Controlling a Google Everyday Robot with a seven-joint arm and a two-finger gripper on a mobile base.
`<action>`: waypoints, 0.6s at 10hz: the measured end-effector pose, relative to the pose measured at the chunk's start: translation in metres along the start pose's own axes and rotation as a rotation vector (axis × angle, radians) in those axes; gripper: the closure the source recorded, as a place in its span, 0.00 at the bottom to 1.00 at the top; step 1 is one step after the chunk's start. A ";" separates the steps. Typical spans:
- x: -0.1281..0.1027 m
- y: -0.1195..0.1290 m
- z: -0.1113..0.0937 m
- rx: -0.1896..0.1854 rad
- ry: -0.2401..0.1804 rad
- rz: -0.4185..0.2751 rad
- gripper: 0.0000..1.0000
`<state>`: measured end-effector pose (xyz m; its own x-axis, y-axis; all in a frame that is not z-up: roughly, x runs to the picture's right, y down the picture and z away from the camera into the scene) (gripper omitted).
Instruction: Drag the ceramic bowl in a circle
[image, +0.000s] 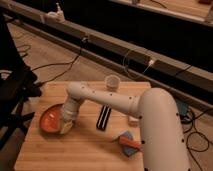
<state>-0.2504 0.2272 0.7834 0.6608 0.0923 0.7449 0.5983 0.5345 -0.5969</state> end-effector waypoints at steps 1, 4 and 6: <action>-0.016 0.001 0.011 -0.010 -0.022 -0.025 1.00; -0.049 0.027 0.034 -0.018 -0.086 -0.021 1.00; -0.046 0.062 0.035 -0.001 -0.097 0.071 1.00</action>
<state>-0.2597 0.2855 0.7231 0.6543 0.2107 0.7262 0.5521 0.5232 -0.6492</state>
